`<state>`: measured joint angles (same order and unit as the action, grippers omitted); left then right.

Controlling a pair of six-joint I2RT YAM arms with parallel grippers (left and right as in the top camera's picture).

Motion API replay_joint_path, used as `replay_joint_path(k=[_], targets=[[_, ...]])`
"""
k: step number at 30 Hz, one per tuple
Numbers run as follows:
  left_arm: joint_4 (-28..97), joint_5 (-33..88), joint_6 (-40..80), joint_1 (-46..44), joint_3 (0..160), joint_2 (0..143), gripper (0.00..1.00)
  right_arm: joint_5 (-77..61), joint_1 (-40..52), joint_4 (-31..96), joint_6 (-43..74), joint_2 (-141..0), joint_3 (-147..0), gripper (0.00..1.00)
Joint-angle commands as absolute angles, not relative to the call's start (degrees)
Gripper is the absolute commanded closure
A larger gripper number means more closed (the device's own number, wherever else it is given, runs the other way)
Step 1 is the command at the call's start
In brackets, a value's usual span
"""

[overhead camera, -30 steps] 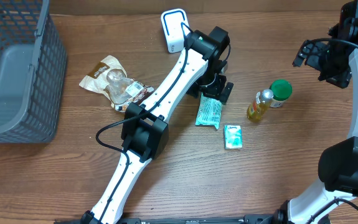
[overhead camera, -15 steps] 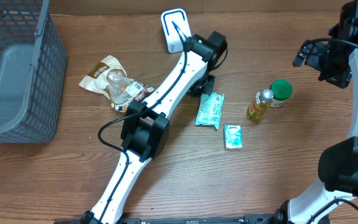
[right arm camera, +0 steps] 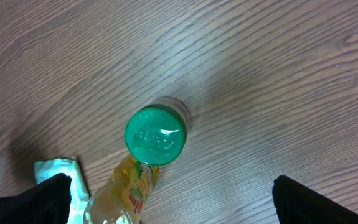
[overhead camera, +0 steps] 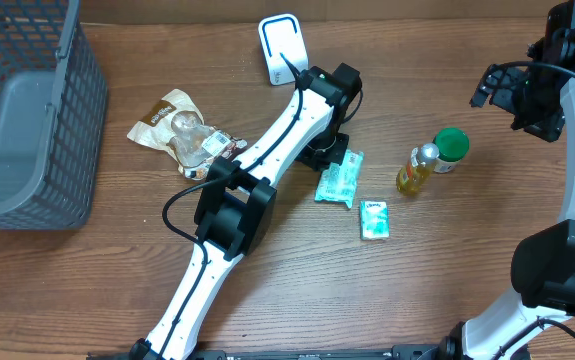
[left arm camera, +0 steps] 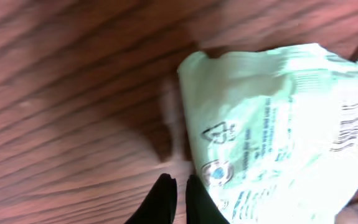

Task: Scan the item barcode
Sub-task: 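Move the left gripper left over the Pantree bag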

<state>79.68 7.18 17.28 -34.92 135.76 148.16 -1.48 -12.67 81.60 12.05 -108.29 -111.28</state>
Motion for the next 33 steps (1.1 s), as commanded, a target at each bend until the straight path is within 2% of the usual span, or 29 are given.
replay_joint_path(k=[1,5,11,20,28,33], targets=[[79.0,10.94,14.74,-36.1,135.59,148.49,0.9,-1.15,-12.67,81.34,12.34,-107.39,-111.26,0.0],[78.87,10.11,14.37,-36.99,135.59,148.49,0.86,-1.15,-12.64,81.34,12.34,-107.39,-111.26,0.0],[80.14,8.67,13.26,-36.71,136.29,147.2,0.86,-1.15,-12.64,81.34,12.36,-107.39,-111.26,0.0],[82.98,-0.51,13.32,-33.45,136.79,135.22,0.8,-1.15,-12.64,81.34,12.36,-107.39,-111.26,0.0],[86.61,-9.32,16.51,-25.65,136.79,125.89,0.67,-1.15,-12.67,81.34,12.36,-107.39,-111.26,0.0],[88.99,-9.58,17.89,-18.44,136.46,125.56,0.59,-1.15,-12.67,81.34,12.34,-107.39,-111.26,0.0]])
